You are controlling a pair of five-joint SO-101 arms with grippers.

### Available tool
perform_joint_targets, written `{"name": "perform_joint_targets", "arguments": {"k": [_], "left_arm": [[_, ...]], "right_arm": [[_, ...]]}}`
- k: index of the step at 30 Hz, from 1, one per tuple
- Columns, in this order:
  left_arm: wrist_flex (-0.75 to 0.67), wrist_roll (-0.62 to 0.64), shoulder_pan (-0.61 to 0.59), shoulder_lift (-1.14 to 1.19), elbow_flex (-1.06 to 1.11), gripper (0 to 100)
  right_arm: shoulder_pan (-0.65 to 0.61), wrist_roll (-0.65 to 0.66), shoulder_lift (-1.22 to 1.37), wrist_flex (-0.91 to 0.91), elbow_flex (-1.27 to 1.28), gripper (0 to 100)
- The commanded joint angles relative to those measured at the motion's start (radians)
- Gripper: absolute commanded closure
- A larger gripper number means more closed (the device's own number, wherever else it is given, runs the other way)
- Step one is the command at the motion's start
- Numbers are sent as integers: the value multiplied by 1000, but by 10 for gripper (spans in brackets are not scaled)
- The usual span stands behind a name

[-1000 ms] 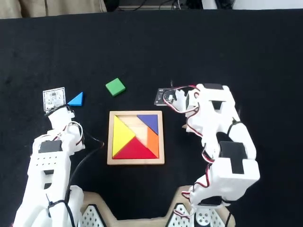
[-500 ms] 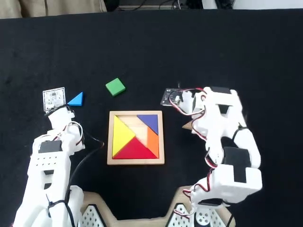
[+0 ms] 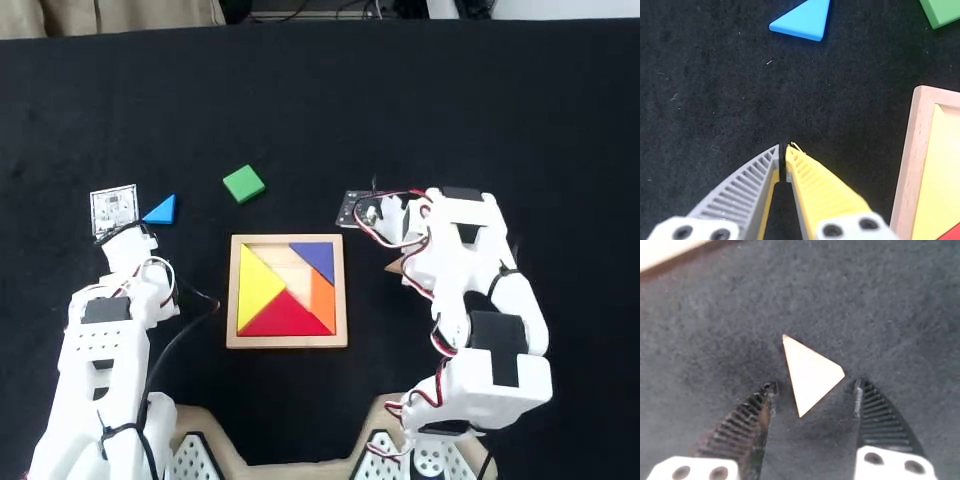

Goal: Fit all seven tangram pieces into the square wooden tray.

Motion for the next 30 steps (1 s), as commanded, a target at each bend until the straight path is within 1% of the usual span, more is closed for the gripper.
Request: {"name": "perform_joint_targets", "arguments": {"k": [1, 7, 10, 17, 30], "left_arm": [[-8, 0, 10, -18, -8, 967], [-8, 0, 10, -18, -8, 967], [-8, 0, 10, -18, -8, 967], [-8, 0, 10, -18, -8, 967], [-8, 0, 10, -18, -8, 967]], "right_arm": [[-29, -12, -47, -18, -1, 747], [-28, -17, -47, -12, -24, 747], [-31, -40, -47, -12, -44, 747], [-61, -40, -45, -11, -42, 747], [-63, -41, -19, -18, -48, 747]]}}
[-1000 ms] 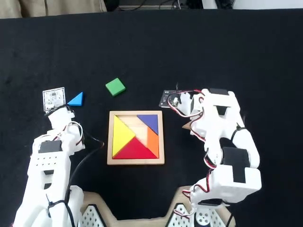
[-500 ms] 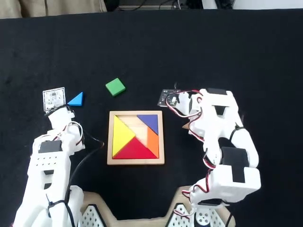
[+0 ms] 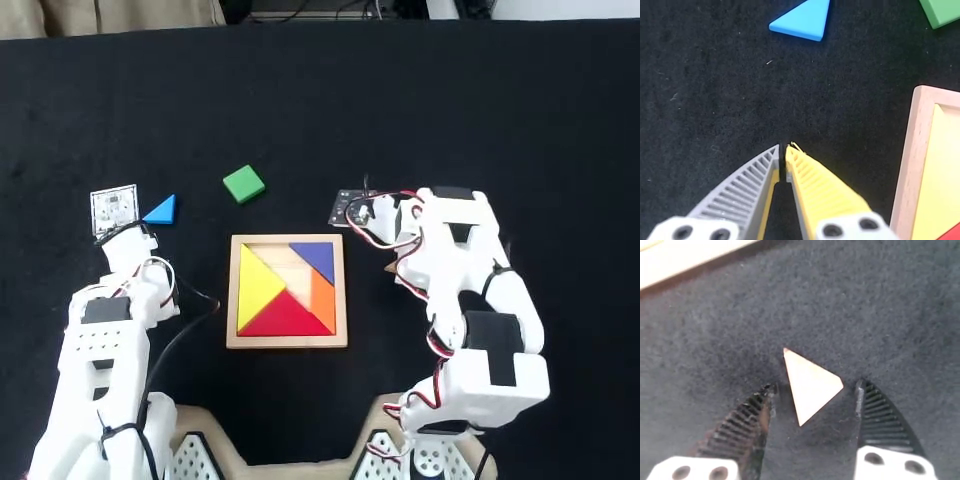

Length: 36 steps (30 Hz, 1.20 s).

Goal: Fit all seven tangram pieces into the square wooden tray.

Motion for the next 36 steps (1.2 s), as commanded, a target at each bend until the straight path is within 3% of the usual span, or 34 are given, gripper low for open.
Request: {"name": "perform_joint_targets", "arguments": {"k": [1, 8, 15, 24, 28, 36], "left_arm": [[-8, 0, 10, -18, -8, 967], [-8, 0, 10, -20, -8, 967], [-8, 0, 10, -20, -8, 967], [-8, 0, 10, -20, -8, 967], [-8, 0, 10, -20, -8, 967], [-8, 0, 10, -20, -7, 967]], "right_arm": [[-28, -11, -1, -20, -53, 747], [-21, -11, 116, -9, -122, 760], [-23, -9, 116, -3, -125, 988], [-20, -9, 36, 8, -124, 959], [-34, -3, -85, 97, -130, 959], [-293, 150, -272, 368, -191, 959]]}}
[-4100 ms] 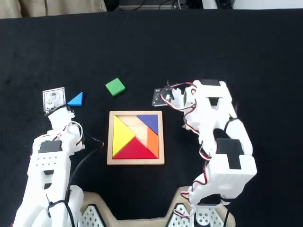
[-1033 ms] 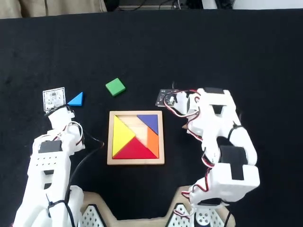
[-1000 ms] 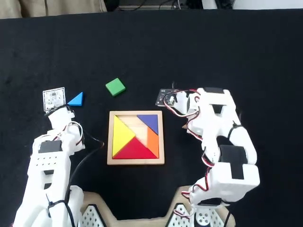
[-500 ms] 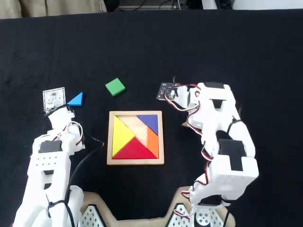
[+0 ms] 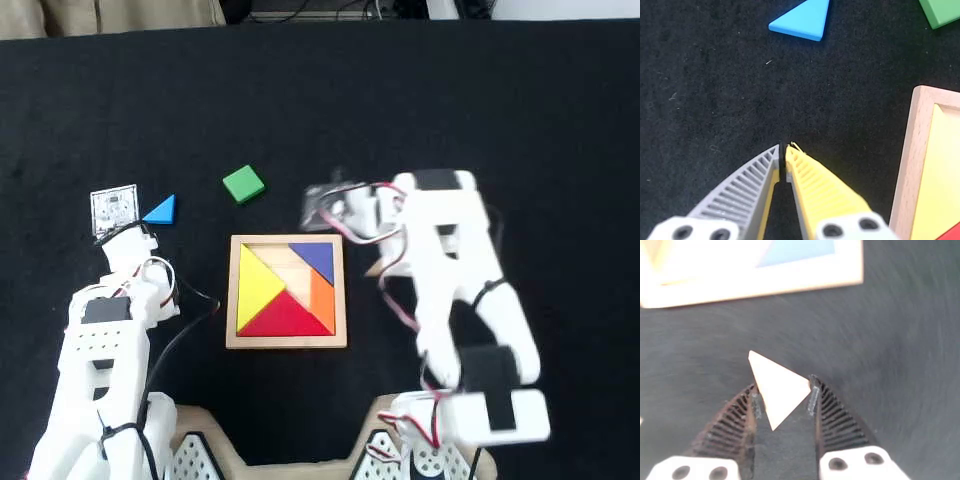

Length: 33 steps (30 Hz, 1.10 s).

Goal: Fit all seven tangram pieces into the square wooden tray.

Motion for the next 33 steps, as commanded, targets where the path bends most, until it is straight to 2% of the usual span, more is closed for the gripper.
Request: {"name": "perform_joint_targets", "arguments": {"k": [1, 6, 14, 18, 25, 30, 33], "left_arm": [[-8, 0, 10, -20, -7, 967], [-8, 0, 10, -18, -7, 967], [-12, 0, 10, -12, -7, 967], [-12, 0, 10, -11, -7, 967], [-14, 0, 10, -11, -7, 967], [-14, 0, 10, -11, -7, 967], [-14, 0, 10, -11, -7, 967]], "right_arm": [[-150, 77, -73, 137, -111, 959], [-325, 141, -38, 245, -236, 959], [-465, 229, 170, 281, -335, 960], [-480, 305, 260, 282, -394, 960], [-480, 313, 354, 278, -452, 960], [-482, 235, 403, 233, -447, 954], [-493, 219, 418, 236, -447, 897]]}}
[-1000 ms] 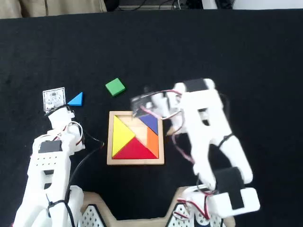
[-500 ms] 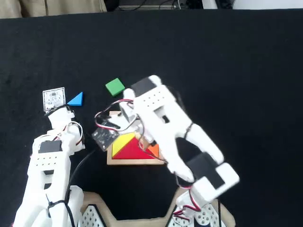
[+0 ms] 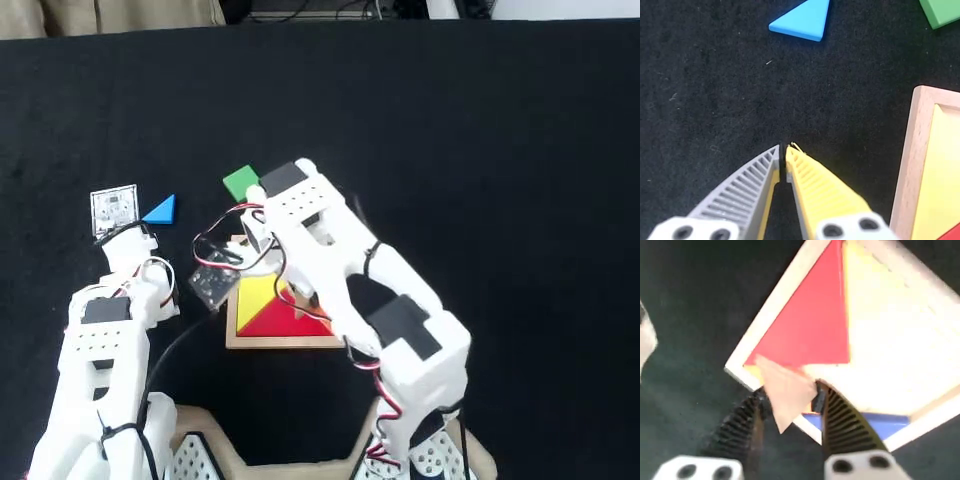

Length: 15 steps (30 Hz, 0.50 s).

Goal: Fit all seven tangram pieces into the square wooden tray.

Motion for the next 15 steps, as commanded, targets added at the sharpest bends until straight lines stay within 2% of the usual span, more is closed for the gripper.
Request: {"name": "perform_joint_targets", "arguments": {"k": [1, 4, 15], "left_arm": [[-14, 0, 10, -11, -7, 967], [-14, 0, 10, -11, -7, 967], [-14, -2, 10, -11, -7, 967]], "right_arm": [[-31, -20, 4, -3, -45, 874], [-41, -20, 5, -3, -44, 834], [-35, -28, -8, 9, -50, 832]]}}
